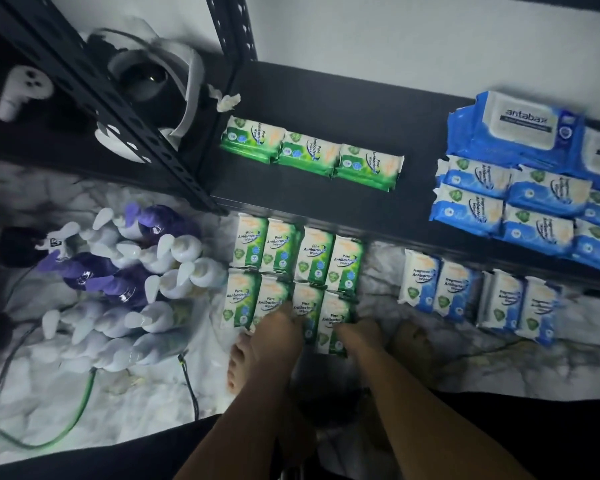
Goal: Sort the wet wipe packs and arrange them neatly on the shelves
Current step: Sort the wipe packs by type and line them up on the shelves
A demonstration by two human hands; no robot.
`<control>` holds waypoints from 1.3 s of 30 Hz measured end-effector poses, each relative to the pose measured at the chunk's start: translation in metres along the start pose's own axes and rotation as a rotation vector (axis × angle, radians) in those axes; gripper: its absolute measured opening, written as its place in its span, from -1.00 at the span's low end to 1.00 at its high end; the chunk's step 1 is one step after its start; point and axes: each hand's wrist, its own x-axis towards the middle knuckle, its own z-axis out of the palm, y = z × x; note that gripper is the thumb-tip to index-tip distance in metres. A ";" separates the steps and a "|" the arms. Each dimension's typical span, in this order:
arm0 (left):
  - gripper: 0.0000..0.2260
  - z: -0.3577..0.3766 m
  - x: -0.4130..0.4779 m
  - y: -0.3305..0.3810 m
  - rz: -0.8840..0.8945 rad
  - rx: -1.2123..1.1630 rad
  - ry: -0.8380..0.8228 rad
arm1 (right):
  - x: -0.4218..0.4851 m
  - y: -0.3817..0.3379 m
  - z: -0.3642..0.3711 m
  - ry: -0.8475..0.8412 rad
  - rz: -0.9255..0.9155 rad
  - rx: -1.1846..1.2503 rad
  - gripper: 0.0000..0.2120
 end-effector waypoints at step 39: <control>-0.63 -0.021 -0.041 0.023 -0.062 -0.345 -0.095 | -0.055 0.002 -0.071 0.003 -0.257 -0.080 -0.69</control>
